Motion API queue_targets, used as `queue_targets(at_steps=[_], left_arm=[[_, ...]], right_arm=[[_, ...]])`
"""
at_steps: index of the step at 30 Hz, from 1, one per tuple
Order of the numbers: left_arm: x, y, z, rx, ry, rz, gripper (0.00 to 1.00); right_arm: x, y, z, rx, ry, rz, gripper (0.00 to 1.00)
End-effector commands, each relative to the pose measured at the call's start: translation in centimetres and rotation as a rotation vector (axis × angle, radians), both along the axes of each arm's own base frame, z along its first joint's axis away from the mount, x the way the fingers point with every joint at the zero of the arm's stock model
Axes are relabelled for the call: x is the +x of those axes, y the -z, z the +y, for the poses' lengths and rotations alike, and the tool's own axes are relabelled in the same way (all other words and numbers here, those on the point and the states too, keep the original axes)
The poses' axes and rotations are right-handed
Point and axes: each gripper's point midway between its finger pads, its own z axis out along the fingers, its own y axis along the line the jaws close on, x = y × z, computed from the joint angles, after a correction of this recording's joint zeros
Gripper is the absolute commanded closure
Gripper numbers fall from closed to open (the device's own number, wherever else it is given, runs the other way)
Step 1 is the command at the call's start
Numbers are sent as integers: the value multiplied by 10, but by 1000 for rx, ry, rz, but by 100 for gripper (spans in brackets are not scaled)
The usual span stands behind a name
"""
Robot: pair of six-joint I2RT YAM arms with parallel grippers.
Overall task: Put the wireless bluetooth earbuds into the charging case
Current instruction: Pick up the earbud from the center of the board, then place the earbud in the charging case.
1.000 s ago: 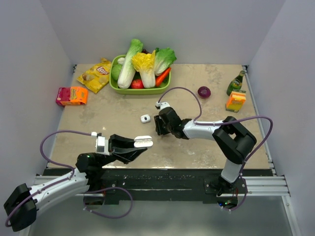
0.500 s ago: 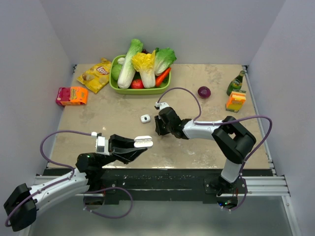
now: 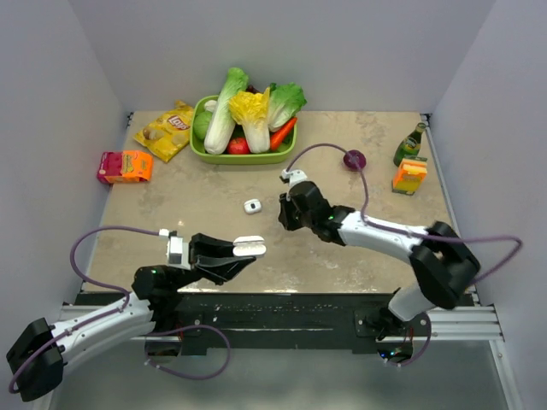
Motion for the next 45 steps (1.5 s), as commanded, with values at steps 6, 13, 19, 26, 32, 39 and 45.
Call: queue_targets(at_steps=[6, 13, 19, 26, 32, 39, 45], left_arm=[[15, 63, -6, 111, -49, 119, 100], [7, 50, -26, 153, 55, 69, 100], [-16, 43, -48, 236, 254, -3, 100], [-25, 37, -64, 308, 372, -40, 100], [-26, 32, -70, 328, 413, -58, 100], [-26, 33, -71, 331, 420, -55, 100], [-25, 26, -71, 314, 412, -67, 100]], right_arm=[[-53, -224, -48, 184, -131, -447, 100], [-153, -287, -25, 287, -588, -492, 100], [-188, -263, -13, 252, -764, -417, 100], [-197, -243, -8, 220, -837, -412, 100], [-202, -235, -3, 216, -869, -395, 100], [-210, -225, 0, 195, -909, -361, 100], [-215, -217, 2, 178, -919, -338, 100]])
